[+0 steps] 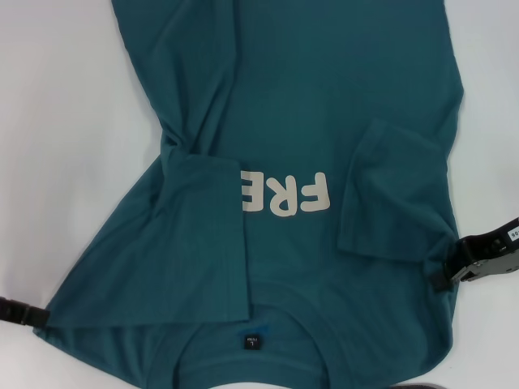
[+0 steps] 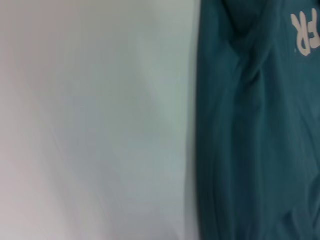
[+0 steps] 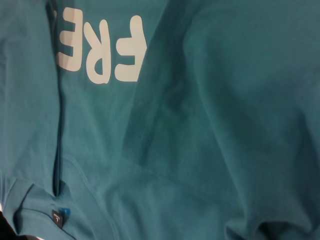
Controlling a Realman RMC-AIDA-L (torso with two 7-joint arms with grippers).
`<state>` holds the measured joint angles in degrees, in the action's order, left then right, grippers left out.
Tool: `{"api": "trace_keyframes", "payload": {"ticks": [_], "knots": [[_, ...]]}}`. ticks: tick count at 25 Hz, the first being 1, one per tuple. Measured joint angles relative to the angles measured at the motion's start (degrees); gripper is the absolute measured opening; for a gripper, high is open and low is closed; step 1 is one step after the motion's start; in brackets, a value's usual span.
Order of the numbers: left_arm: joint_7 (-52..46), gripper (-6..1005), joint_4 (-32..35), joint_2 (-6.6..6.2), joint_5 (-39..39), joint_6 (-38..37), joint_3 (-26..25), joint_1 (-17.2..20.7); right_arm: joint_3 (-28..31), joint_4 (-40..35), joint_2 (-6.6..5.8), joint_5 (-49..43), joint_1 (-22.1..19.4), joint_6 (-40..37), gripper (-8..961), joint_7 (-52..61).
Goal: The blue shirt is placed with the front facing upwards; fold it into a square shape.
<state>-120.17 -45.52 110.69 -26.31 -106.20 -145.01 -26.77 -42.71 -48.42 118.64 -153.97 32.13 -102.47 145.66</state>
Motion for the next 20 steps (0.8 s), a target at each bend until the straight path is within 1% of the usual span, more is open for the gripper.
{"api": "trace_keyframes", "payload": {"ticks": [8, 12, 20], "knots": [[0.10, 584, 0.57, 0.20, 0.07, 2.34, 0.38, -0.15, 0.00, 0.19, 0.00, 0.15, 0.21, 0.00, 13, -0.35], [0.05, 584, 0.74, 0.35, 0.04, 2.60, 1.24, -0.16, 0.00, 0.25, 0.00, 0.17, 0.27, 0.00, 12, -0.39], [0.06, 581, 1.25, 0.50, 0.81, 2.83, 1.30, -0.20, 0.20, 0.32, 0.00, 0.17, 0.54, 0.16, 13, -0.61]]}}
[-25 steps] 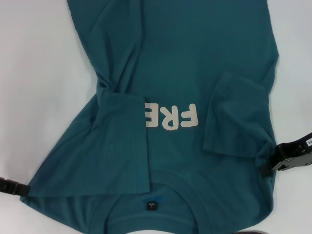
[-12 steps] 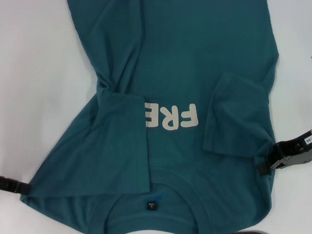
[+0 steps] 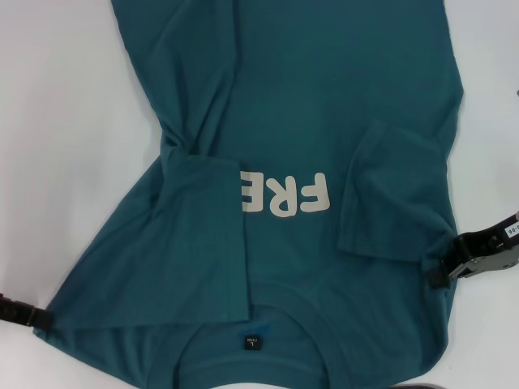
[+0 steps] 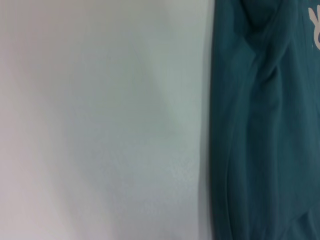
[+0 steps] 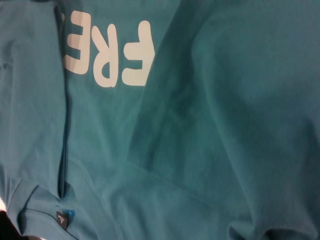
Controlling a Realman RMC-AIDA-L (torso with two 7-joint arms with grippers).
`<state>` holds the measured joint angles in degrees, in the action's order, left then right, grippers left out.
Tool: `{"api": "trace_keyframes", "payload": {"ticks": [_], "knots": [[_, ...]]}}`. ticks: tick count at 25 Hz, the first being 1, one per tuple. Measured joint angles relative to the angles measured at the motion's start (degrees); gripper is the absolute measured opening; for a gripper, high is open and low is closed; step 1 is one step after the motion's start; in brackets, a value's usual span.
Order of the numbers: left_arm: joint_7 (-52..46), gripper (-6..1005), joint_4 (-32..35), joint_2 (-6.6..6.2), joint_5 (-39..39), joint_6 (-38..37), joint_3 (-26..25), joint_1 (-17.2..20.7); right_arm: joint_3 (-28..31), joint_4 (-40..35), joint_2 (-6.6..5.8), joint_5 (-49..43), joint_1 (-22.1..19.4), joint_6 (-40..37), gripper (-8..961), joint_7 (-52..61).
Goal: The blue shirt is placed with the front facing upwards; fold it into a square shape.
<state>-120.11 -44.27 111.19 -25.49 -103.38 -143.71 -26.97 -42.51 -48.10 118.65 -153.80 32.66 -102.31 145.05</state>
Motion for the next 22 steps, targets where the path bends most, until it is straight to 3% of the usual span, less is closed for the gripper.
{"api": "trace_keyframes", "payload": {"ticks": [22], "knots": [[0.75, 581, 1.32, 0.58, 1.42, 1.10, 0.35, -1.20, -0.04, 0.56, 0.00, -0.01, 0.70, 0.36, 13, -0.13]]}}
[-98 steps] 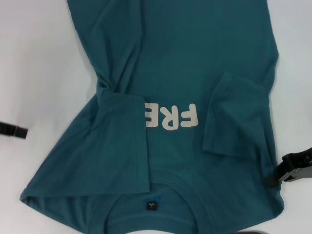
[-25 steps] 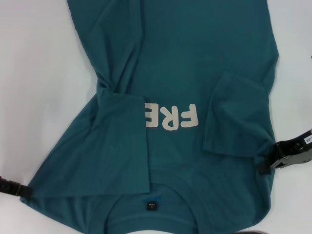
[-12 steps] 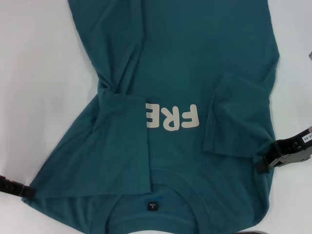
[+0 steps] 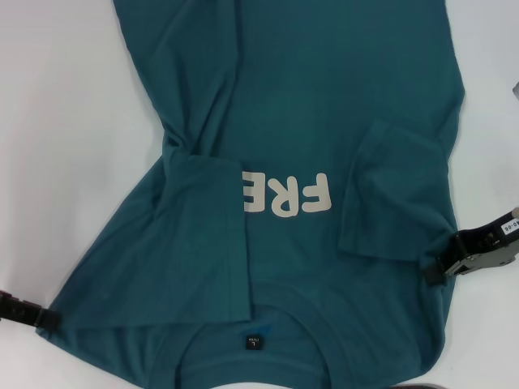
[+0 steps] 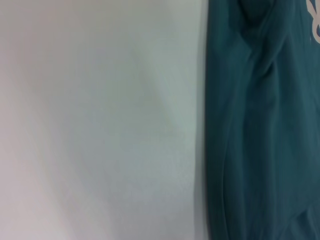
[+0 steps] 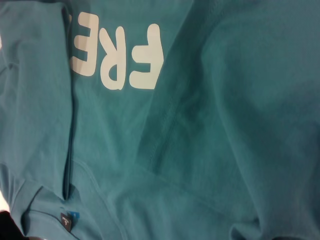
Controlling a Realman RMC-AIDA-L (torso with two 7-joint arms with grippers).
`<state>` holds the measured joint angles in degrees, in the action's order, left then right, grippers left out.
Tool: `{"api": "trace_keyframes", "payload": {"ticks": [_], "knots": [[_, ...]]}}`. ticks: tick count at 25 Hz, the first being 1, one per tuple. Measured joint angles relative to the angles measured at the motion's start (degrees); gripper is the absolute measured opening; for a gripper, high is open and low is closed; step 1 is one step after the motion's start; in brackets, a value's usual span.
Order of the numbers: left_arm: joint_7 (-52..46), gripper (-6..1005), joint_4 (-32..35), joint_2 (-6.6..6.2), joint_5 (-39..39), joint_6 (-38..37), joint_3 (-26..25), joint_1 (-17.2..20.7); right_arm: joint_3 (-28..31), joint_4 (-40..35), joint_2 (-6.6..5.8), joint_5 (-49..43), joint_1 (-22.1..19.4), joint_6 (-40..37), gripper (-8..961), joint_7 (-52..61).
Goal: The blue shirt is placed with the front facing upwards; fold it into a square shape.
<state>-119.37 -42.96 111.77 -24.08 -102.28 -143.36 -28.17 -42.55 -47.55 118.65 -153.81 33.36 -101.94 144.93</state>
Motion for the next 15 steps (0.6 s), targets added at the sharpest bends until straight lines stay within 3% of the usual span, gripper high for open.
{"api": "trace_keyframes", "payload": {"ticks": [15], "knots": [[3.81, 585, -1.71, -0.17, -0.30, -5.81, -5.10, -0.73, 0.19, 0.09, 0.00, 0.00, 0.49, -0.01, 13, 0.00]]}}
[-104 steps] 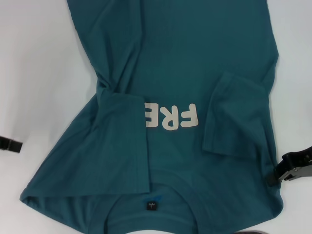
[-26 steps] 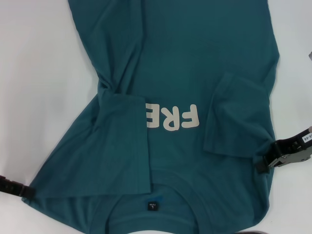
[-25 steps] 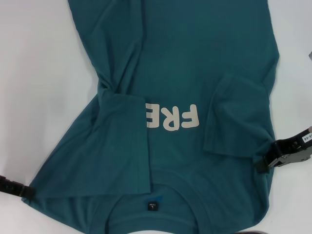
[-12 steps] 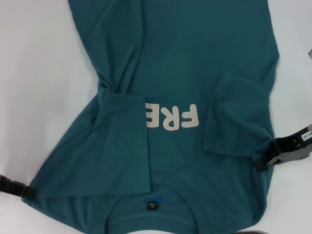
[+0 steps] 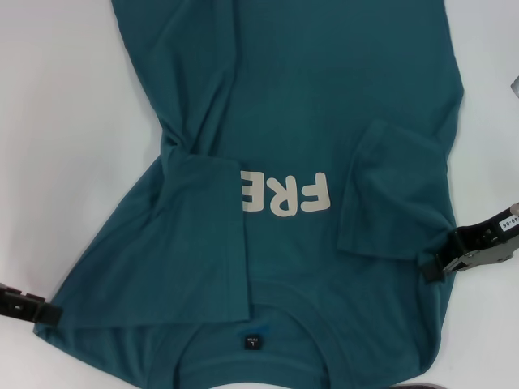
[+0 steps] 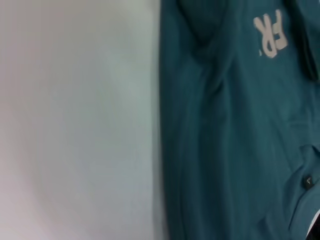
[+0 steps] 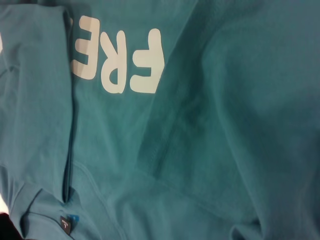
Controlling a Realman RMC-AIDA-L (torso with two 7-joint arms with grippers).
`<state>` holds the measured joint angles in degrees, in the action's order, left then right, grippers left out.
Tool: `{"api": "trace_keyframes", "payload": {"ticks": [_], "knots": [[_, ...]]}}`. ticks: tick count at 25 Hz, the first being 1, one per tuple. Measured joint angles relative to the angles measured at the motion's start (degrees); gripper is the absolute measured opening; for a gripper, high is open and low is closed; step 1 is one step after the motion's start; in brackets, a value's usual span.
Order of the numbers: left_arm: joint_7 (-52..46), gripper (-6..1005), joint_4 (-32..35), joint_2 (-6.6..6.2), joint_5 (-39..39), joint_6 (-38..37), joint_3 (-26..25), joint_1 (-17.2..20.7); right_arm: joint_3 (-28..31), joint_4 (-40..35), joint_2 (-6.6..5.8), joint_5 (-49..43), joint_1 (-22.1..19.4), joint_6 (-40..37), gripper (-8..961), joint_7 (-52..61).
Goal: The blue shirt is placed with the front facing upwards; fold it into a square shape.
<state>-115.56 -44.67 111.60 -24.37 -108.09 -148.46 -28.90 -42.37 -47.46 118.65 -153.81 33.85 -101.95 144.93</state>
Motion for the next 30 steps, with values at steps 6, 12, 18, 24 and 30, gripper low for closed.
{"api": "trace_keyframes", "payload": {"ticks": [6, 12, 18, 24, 30], "knots": [[-0.01, 583, -0.15, -0.08, 0.07, 0.12, 0.02, -0.13, 0.00, 0.00, 0.00, 0.00, 0.02, 0.06, 12, 0.00], [-0.18, 580, -0.19, -0.51, 0.04, 0.46, 0.27, 0.01, 0.01, 0.00, 0.00, 0.00, 0.08, 0.10, 13, 0.00], [-0.11, 580, 0.17, -0.88, 0.85, 3.27, 0.24, 0.52, 0.01, 0.47, -0.03, 0.00, 0.08, 0.34, 13, -0.11], [-0.26, 580, 0.43, -0.83, 2.41, 4.10, 0.37, 0.48, 0.01, 0.63, -0.09, 0.00, 0.15, 0.45, 12, -0.21], [-0.38, 579, 0.47, -0.89, 3.71, 3.57, 0.36, 0.45, 0.01, 0.63, -0.09, 0.00, 0.21, 0.55, 12, -0.35]]}}
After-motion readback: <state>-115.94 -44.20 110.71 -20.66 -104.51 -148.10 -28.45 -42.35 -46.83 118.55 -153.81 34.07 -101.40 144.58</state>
